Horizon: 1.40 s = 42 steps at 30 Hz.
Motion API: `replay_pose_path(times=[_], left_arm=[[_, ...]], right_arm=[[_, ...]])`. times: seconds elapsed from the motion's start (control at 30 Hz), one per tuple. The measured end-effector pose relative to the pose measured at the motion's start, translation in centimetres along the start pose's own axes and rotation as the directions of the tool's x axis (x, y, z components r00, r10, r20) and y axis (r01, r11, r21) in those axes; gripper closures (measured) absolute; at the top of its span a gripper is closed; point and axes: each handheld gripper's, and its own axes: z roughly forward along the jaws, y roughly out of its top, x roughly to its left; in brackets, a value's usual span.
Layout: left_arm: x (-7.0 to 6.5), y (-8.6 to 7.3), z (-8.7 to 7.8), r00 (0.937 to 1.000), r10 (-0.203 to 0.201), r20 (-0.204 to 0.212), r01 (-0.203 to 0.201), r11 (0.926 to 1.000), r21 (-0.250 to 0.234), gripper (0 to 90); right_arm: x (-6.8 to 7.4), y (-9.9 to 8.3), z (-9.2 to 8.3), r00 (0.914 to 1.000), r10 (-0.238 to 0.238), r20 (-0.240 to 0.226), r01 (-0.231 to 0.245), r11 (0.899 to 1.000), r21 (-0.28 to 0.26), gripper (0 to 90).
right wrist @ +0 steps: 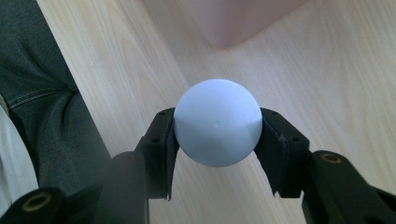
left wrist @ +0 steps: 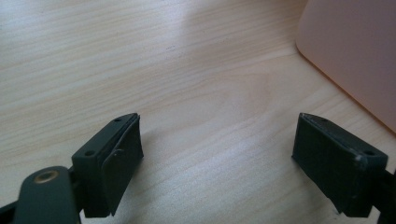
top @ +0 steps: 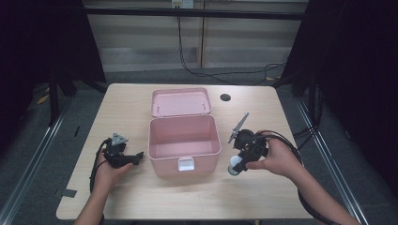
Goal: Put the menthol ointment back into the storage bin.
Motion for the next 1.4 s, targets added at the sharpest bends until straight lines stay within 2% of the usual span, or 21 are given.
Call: replay_pose_path(times=[0.17,0.4,0.77,0.93,1.4], left_arm=[[0.0,0.0,0.0,1.0,0.0,0.0,0.0,1.0,0.0,15.4],[0.0,0.0,0.0,1.0,0.0,0.0,0.0,1.0,0.001,15.4],[0.0,0.0,0.0,1.0,-0.002,0.0,0.002,1.0,0.0,15.4],[0.0,0.0,0.0,1.0,0.0,0.0,0.0,1.0,0.0,15.4],[0.0,0.0,0.0,1.0,-0.002,0.0,0.002,1.0,-0.001,15.4]], right_arm=[[-0.5,0.5,-0.8,1.0,0.009,-0.002,-0.009,1.0,0.002,50.7],[-1.1,1.2,-1.5,0.9988,0.048,-0.003,-0.048,0.999,0.014,50.7],[-1.9,1.9,-2.3,0.9978,0.066,0.003,-0.066,0.998,0.007,50.7],[-2.1,2.4,-3.0,0.9967,0.081,-0.009,-0.081,0.997,0.006,50.7],[-3.0,3.9,-4.2,0.9935,0.114,0.008,-0.114,0.993,0.008,50.7]])
